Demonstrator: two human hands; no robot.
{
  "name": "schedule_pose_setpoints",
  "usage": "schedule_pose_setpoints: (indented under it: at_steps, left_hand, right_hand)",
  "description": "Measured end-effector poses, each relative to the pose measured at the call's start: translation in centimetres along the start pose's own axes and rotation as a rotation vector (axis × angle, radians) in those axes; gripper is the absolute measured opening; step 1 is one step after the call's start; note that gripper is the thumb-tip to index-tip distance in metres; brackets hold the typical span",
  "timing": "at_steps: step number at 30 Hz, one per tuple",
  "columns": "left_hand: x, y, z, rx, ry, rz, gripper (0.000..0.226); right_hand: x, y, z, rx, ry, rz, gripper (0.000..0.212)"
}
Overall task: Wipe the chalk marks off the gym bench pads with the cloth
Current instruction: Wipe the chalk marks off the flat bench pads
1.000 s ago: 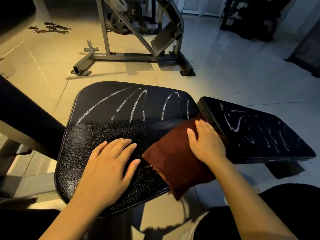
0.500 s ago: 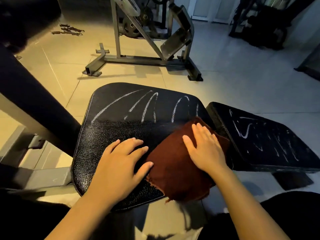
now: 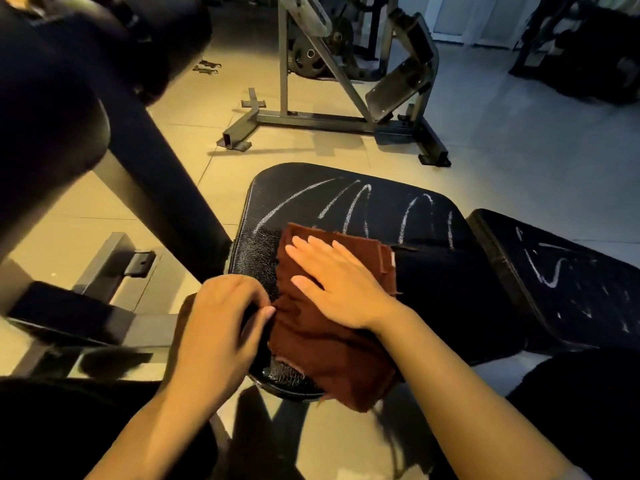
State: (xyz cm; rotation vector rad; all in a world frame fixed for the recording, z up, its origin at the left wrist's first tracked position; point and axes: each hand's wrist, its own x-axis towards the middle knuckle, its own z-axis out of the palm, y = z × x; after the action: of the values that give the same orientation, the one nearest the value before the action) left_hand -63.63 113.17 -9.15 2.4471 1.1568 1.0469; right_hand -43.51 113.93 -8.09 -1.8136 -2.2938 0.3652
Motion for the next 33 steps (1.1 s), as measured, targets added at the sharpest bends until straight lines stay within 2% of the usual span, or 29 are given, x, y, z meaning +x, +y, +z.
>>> schedule_pose_setpoints:
  at_steps: [2,4,7,9,11,17,19,21,23,27,30,33]
  left_hand:
    - [-0.6,-0.6,-0.8,-0.138,0.169,-0.117,0.017]
    - [-0.8,-1.1,-1.8,-0.183,0.265,-0.172,0.009]
    - [-0.7,-1.4,-4.1,0.089,0.185,-0.326,0.005]
    - [-0.6,-1.0,-5.1,0.080,0.166,-0.458,0.004]
    - [-0.4,-0.4,-5.3,0.048,0.176,-0.496,0.002]
    - [-0.6,0.5,-5.6,0.102,0.223,-0.457,0.004]
    - [-0.7,0.7,-5.9,0.111,0.221,-0.470,0.007]
    - [-1.0,1.0,-6.1,0.086,0.210,-0.531,0.010]
    - [-1.3,1.4,-6.0,0.035,0.212,-0.579,0.014]
    - [-2.1,3.7,-5.3,-0.204,0.242,-0.556,0.025]
    - [-2.3,6.7,-5.2,-0.145,0.237,-0.429,0.026]
    - [-2.1,9.4,-4.2,-0.172,0.252,-0.374,0.026]
  right_hand:
    - [1.4,-2.1,0.6,0.017,0.027,-0.054,0.055]
    - [2.9,-4.0,1.3,-0.004,0.059,-0.096,0.054]
    - [4.6,-6.1,2.1,-0.038,0.080,-0.142,0.050]
    - [5.3,-6.7,2.3,-0.045,0.083,-0.149,0.045]
    - [5.6,-7.0,2.2,-0.049,0.075,-0.160,0.042]
    - [6.2,-7.6,1.6,-0.039,0.022,-0.205,0.037]
    - [6.1,-8.3,1.3,0.167,0.047,-0.159,0.033]
    - [5.5,-8.6,0.5,0.486,0.165,-0.062,0.029]
    - [4.4,-8.3,-0.8,0.644,0.304,0.029,0.027]
    - [0.8,-5.7,-3.6,0.699,0.503,0.053,0.017]
    - [-3.2,-3.5,-5.4,0.642,0.552,0.034,0.015]
    - [-8.4,-1.7,-6.9,0.570,0.565,0.019,0.013]
